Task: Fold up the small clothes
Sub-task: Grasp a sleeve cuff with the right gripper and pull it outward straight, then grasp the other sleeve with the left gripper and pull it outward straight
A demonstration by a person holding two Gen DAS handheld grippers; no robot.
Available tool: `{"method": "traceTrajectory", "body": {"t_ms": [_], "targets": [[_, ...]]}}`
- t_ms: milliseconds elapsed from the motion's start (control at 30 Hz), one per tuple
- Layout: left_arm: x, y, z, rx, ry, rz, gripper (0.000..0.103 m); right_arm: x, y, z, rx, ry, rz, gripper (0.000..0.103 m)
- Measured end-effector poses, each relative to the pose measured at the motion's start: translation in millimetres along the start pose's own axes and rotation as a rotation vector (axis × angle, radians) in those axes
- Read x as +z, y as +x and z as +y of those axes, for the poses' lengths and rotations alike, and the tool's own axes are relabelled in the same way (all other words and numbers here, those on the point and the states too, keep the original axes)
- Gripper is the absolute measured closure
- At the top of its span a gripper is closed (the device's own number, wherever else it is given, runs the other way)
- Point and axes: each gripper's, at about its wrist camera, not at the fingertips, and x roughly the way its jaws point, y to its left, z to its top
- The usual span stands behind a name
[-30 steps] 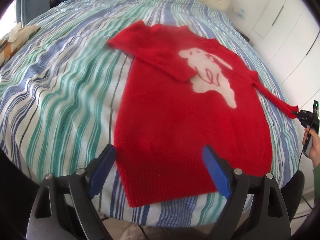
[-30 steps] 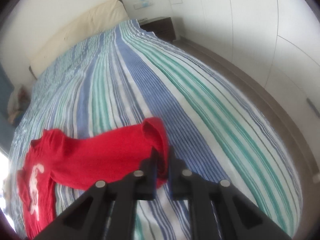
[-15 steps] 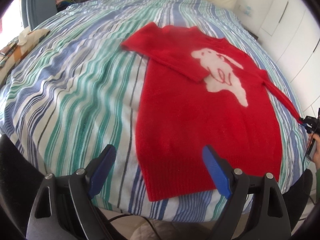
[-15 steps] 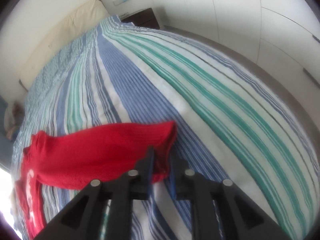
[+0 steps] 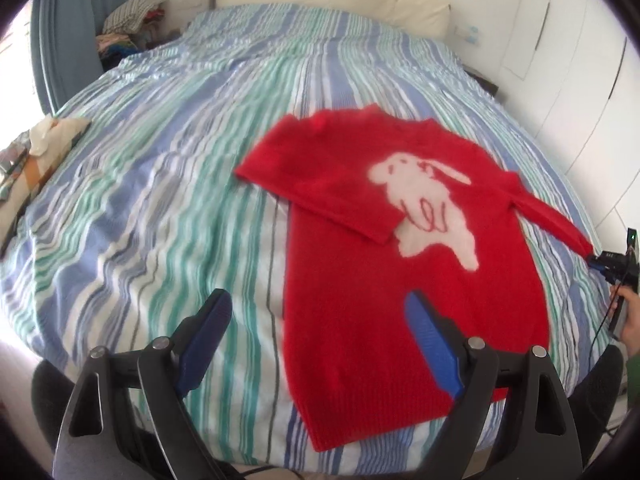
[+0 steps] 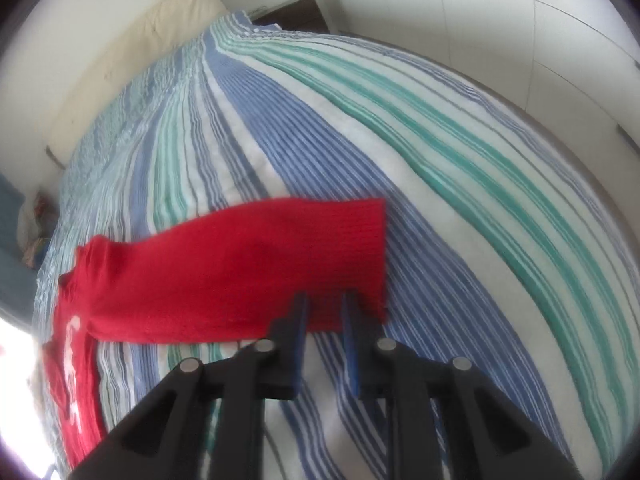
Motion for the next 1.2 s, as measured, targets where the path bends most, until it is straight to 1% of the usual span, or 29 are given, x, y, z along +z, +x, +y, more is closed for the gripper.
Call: {"method": "traceTrajectory", "body": {"t_ms": [67, 100, 133, 200, 233, 300, 333, 400, 500, 533, 567, 633, 667, 700, 733, 800, 867, 933, 1000, 1033, 1100, 1133, 1200], "targets": [[21, -7, -2, 0.0, 0.046, -0.046, 0.012, -11, -16, 7, -0.063, -0.029, -0.05, 0.084], [32, -5, -8, -0.015, 0.08, -0.048, 0.008, -18, -27, 14, -0.076, -0.053, -0.078, 0.077], [42, 0, -17, -0.048, 0.132, -0.028, 0.007, -27, -36, 23, -0.061, -0.077, -0.102, 0.073], [55, 23, -44, -0.14, 0.268, 0.026, 0.007, -46, -51, 43, -0.003, -0.118, -0.129, 0.056], [58, 38, -58, -0.164, 0.341, 0.052, 0.007, -57, -57, 53, 0.028, -0.139, -0.141, 0.054], [59, 74, -83, -0.167, 0.463, 0.109, 0.008, -79, -63, 74, 0.074, -0.191, -0.157, 0.053], [58, 94, -91, -0.168, 0.504, 0.148, 0.009, -90, -64, 84, 0.09, -0.217, -0.164, 0.053], [57, 133, -98, -0.156, 0.529, 0.224, 0.024, -109, -63, 101, 0.114, -0.264, -0.181, 0.053], [48, 173, -98, -0.141, 0.533, 0.312, 0.037, -134, -63, 116, 0.138, -0.313, -0.21, 0.053], [44, 181, -98, -0.137, 0.547, 0.325, 0.037, -144, -63, 117, 0.14, -0.327, -0.218, 0.053], [41, 184, -98, -0.14, 0.561, 0.32, 0.038, -150, -62, 119, 0.138, -0.34, -0.223, 0.053], [39, 182, -96, -0.142, 0.564, 0.297, 0.057, -156, -60, 121, 0.135, -0.36, -0.221, 0.053], [42, 179, -92, -0.15, 0.544, 0.296, 0.089, -157, -59, 121, 0.133, -0.362, -0.219, 0.053], [47, 175, -86, -0.167, 0.504, 0.302, 0.094, -158, -59, 120, 0.133, -0.359, -0.221, 0.053], [55, 168, -77, -0.178, 0.452, 0.278, 0.094, -158, -59, 120, 0.136, -0.355, -0.223, 0.053], [74, 145, -50, -0.163, 0.338, 0.196, 0.095, -158, -59, 119, 0.132, -0.352, -0.234, 0.053], [95, 121, -10, -0.144, 0.191, 0.124, 0.095, -158, -61, 120, 0.126, -0.36, -0.245, 0.052], [116, 101, 40, -0.091, 0.037, 0.049, 0.095, -159, -63, 120, 0.126, -0.365, -0.256, 0.051], [130, 87, 94, 0.011, -0.112, -0.015, 0.096, -160, -65, 121, 0.122, -0.367, -0.266, 0.048], [133, 82, 120, 0.063, -0.182, -0.034, 0.096, -160, -65, 121, 0.121, -0.366, -0.268, 0.047], [137, 85, 168, 0.16, -0.298, -0.041, 0.096, -160, -62, 123, 0.122, -0.362, -0.262, 0.046], [135, 88, 187, 0.207, -0.331, -0.036, 0.096, -160, -59, 124, 0.122, -0.365, -0.254, 0.046], [128, 97, 214, 0.313, -0.358, -0.028, 0.097, -162, -54, 126, 0.118, -0.373, -0.238, 0.046]]}}
